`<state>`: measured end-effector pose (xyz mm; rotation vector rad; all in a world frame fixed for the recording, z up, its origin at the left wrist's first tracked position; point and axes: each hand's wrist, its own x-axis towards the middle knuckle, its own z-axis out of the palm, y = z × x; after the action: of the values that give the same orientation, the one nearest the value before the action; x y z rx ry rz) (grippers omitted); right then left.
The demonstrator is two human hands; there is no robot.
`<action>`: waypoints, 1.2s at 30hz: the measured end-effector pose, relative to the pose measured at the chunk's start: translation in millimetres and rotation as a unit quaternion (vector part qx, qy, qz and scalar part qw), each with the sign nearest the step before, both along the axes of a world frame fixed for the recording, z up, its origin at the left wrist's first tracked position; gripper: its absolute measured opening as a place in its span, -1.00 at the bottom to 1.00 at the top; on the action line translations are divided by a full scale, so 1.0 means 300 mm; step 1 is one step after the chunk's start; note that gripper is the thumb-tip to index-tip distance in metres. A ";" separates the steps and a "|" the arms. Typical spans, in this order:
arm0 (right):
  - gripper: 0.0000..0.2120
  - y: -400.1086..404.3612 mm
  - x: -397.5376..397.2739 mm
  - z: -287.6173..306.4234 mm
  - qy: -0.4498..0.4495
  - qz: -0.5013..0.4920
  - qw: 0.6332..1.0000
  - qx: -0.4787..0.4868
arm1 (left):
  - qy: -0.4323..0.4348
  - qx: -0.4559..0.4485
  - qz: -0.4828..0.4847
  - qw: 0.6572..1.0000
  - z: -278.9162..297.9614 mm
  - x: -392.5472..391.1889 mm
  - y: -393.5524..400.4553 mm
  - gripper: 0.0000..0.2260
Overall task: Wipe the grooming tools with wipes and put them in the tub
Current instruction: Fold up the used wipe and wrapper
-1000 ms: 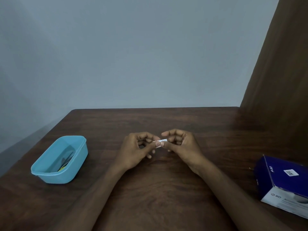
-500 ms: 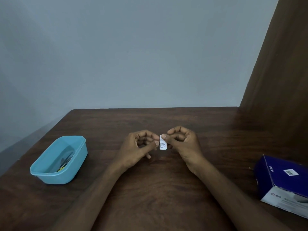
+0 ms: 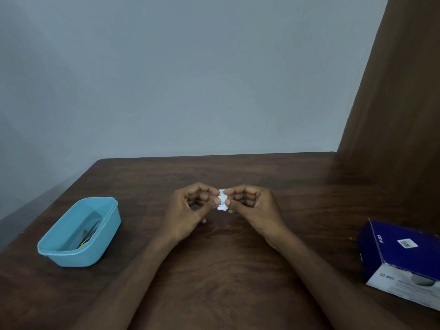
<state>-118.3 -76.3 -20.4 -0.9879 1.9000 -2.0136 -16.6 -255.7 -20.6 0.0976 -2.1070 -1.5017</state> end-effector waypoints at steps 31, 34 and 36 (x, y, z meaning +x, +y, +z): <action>-0.75 -0.008 0.013 -0.008 0.190 -0.109 0.971 0.098 | 0.035 -0.203 0.068 0.976 0.004 0.013 0.012 -0.76; -0.83 -0.008 0.009 -0.009 0.192 -0.113 0.970 0.098 | 0.038 -0.226 0.077 0.970 0.003 0.012 0.014 -0.80; -0.87 -0.006 0.008 -0.011 0.197 -0.112 0.969 0.100 | 0.035 -0.244 0.078 0.966 0.004 0.013 0.014 -0.86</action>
<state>-115.9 -78.1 -23.6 -1.2385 2.4644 -1.7835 -12.7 -251.4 -19.6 0.0266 -2.2870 -0.8515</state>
